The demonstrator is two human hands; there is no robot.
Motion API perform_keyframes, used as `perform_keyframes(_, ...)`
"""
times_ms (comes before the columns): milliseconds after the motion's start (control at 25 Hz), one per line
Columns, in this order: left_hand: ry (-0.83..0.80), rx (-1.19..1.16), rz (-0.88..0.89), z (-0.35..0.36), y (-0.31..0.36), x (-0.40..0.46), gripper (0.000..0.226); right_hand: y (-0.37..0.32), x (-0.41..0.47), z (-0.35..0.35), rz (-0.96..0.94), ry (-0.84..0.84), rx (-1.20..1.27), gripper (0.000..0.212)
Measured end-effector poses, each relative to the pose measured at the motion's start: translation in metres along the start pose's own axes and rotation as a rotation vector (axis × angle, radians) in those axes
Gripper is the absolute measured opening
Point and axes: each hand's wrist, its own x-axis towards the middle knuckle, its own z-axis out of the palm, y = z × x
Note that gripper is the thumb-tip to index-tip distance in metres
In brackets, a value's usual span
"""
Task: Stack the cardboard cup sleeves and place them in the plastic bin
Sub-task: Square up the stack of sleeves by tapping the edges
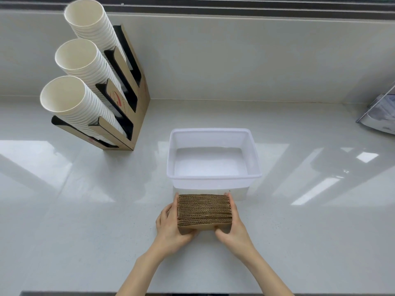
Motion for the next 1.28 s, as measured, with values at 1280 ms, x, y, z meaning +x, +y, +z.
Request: perform_keyframes(1280, -0.262, -0.912, -0.175, -0.040, 0.021, -0.008, 0.074, -0.051, -0.009, -0.017, 0.201, -0.209, 0.249, 0.099)
